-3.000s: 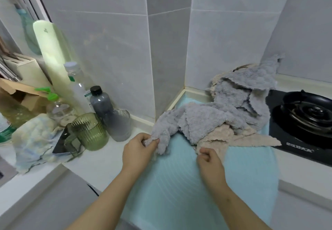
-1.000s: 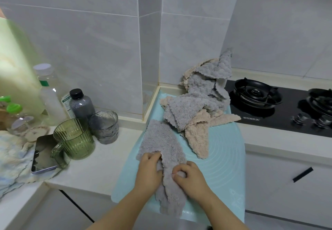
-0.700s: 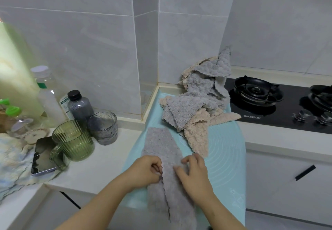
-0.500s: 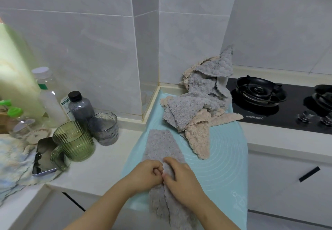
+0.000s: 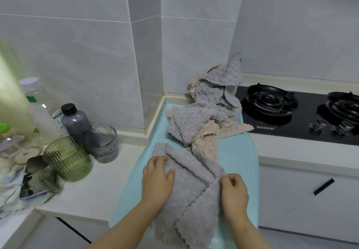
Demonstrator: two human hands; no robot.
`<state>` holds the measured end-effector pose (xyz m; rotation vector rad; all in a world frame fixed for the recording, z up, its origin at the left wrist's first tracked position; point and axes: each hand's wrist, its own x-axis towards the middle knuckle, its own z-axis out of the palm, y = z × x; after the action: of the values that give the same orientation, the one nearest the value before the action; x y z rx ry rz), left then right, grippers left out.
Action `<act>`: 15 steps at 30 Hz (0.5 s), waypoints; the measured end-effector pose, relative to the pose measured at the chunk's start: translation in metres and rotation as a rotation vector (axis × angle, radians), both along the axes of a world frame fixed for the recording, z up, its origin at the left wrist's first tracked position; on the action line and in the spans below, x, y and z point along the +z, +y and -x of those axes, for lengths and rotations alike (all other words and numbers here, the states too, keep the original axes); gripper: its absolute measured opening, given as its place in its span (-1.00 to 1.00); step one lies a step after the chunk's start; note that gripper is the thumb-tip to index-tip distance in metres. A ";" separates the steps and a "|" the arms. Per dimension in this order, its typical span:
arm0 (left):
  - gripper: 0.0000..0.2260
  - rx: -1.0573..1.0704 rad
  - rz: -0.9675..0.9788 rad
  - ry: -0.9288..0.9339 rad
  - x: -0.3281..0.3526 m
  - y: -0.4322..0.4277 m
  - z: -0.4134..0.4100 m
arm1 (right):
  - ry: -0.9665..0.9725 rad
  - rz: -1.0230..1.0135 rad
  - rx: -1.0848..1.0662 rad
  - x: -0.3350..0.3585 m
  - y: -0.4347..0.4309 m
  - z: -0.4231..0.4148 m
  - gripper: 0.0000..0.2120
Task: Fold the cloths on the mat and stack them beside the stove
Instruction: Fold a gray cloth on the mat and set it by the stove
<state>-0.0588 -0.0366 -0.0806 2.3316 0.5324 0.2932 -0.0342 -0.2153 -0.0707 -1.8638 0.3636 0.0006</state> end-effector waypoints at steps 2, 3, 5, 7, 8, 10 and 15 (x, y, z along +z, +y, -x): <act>-0.72 -0.055 -0.092 0.109 -0.005 0.001 -0.009 | 0.118 0.047 0.005 -0.002 -0.013 -0.008 -0.92; -0.74 -0.061 -0.117 0.155 -0.007 0.001 -0.013 | 0.164 0.055 0.039 -0.003 -0.016 -0.011 -0.91; -0.73 -0.026 -0.111 0.201 -0.007 0.001 -0.018 | 0.177 0.042 0.119 0.001 -0.016 -0.015 -0.81; -0.68 0.041 -0.062 0.191 -0.005 0.004 -0.022 | 0.135 0.012 0.163 0.007 -0.014 -0.019 -0.67; -0.66 0.073 -0.019 0.177 -0.003 0.007 -0.024 | 0.127 -0.008 0.171 0.009 -0.011 -0.021 -0.61; -0.60 0.127 0.086 0.181 -0.002 0.017 -0.032 | 0.137 -0.003 0.197 0.013 -0.005 -0.025 -0.56; -0.49 0.215 0.247 0.358 -0.006 0.040 -0.040 | 0.154 0.129 0.380 0.018 0.009 -0.041 -0.69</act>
<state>-0.0192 0.0034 -0.0863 2.0948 0.9422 -0.0931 0.0063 -0.2064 -0.0530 -2.0418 0.1110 0.3888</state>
